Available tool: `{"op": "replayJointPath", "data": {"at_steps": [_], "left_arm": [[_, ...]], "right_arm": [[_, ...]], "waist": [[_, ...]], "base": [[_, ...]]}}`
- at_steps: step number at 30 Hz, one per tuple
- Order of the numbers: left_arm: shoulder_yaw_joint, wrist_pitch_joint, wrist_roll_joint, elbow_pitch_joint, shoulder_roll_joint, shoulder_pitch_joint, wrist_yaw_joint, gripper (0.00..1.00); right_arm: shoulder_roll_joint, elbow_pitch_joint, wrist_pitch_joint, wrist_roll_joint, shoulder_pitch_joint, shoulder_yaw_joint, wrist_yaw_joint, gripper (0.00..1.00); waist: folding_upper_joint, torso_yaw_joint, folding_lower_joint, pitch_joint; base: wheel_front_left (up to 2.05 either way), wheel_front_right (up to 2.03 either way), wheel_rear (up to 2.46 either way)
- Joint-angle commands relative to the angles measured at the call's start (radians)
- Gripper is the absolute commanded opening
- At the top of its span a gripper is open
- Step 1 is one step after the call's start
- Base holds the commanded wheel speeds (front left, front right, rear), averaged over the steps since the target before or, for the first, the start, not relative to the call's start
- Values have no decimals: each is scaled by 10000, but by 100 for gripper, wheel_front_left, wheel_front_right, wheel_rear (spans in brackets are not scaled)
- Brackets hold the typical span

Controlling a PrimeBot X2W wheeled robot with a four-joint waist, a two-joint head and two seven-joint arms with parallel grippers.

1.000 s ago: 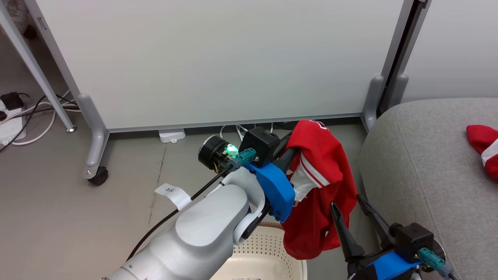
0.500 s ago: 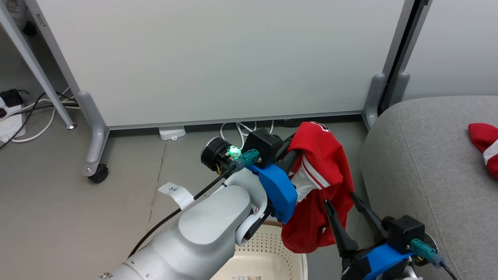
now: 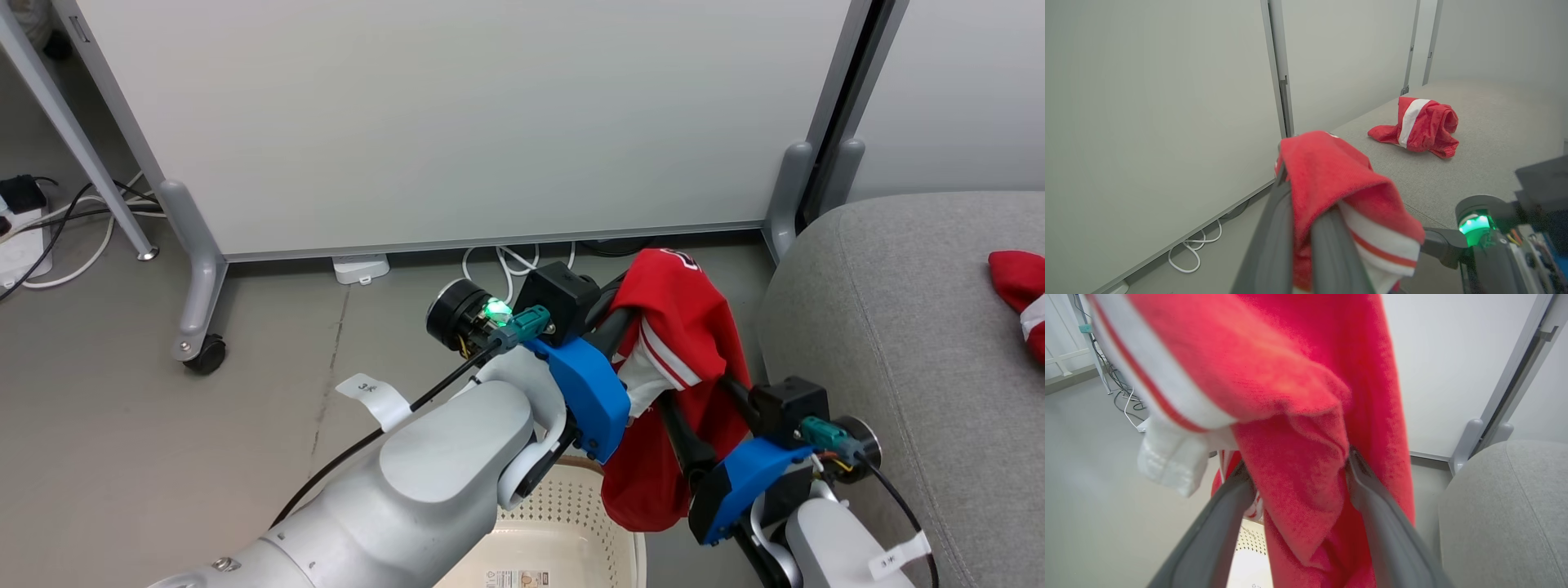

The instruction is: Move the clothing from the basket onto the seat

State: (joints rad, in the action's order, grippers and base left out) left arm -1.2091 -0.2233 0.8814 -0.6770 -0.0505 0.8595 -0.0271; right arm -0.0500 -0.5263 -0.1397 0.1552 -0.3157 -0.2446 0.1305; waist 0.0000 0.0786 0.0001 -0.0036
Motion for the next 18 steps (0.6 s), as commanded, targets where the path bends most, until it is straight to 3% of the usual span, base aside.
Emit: {"op": "replayJointPath", "data": {"at_steps": [1, 10, 11, 12, 13, 18], "left_arm": [[-16, -88, 56, -6, -1, 176, -55, 0], [-247, -154, 304, 10, -1, 325, -79, 0], [-268, -164, 335, 8, 0, 347, -80, 0], [-286, -176, 346, -7, 0, 354, -83, 0], [-312, -179, 374, -23, 0, 348, -86, 0], [-410, -198, 484, -94, 0, 333, -119, 0]], "right_arm": [[-9, -149, -80, -50, -257, 25, 5, 100], [-7, -1716, -588, 196, -1314, -199, 5, 97], [-7, -1840, -636, 288, -1381, -245, 5, 53], [-9, -1926, -677, 363, -1430, -302, 5, 19], [-9, -2019, -712, 424, -1478, -348, 5, 0], [-9, -2312, -926, 742, -1636, -615, 5, 0]], "waist": [[0, 14, -1, 8], [0, 98, -1, 35], [0, 100, -1, 32], [0, 97, -1, 28], [0, 93, -1, 23], [0, 68, -1, 0]], "base": [[0, 0, 0], [0, 0, 0], [0, 0, 0], [0, 0, 0], [0, 0, 0], [0, 0, 0]]}}
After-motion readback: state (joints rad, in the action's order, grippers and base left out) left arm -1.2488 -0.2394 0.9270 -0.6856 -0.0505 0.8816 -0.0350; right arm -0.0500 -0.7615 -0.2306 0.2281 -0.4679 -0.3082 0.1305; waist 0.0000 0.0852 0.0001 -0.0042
